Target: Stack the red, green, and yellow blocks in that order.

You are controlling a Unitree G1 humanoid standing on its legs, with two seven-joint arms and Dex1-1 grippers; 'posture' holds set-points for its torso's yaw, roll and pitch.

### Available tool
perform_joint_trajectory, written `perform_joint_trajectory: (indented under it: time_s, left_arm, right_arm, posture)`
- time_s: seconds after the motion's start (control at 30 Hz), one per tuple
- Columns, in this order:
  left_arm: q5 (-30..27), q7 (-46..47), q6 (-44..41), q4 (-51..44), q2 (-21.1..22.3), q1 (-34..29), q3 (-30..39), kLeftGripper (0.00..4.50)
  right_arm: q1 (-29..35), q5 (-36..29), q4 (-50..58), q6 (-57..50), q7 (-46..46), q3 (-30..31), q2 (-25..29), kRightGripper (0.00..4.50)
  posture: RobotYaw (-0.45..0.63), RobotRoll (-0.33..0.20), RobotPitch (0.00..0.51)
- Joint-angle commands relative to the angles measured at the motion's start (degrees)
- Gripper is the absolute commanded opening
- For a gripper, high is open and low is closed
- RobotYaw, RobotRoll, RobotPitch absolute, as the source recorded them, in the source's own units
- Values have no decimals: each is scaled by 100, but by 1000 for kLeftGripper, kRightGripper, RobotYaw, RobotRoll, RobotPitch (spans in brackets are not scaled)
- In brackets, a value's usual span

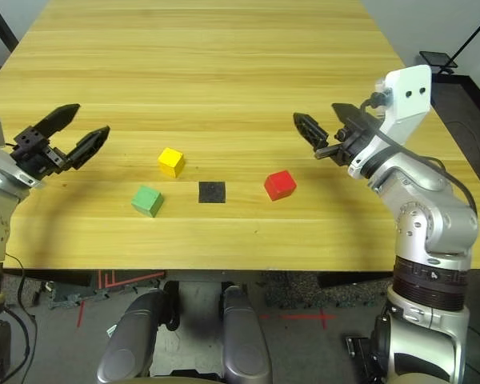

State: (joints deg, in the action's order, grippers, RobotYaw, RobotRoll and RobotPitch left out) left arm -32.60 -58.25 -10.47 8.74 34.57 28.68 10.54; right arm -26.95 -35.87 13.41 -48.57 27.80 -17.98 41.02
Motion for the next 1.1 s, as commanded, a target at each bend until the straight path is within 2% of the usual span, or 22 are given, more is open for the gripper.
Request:
perform_joint_trajectory:
  time_s: [0.03, 0.33, 0.7, 1.1]
  left_arm:
    - [62, -1116, 29, 552, 155, 396, -387, 4481]
    - [333, -2437, 402, 1414, 64, 1027, -778, 4481]
    - [294, -2543, 213, 1083, -112, 767, -756, 4481]
    - [269, -2375, 120, 828, -144, 603, -704, 4481]
  right_arm:
    - [159, -130, 381, -467, 161, 177, 270, 4500]
    - [854, 145, 821, -883, -73, 257, 527, 4500]
    - [1816, 488, 1044, -449, -188, 287, 188, 4500]
    - [1710, 761, 695, -26, -116, 638, -20, 4500]
  posture:
    - [141, -36, 286]
    - [117, -55, 295]
    - [124, -50, 282]
    - [153, -34, 281]
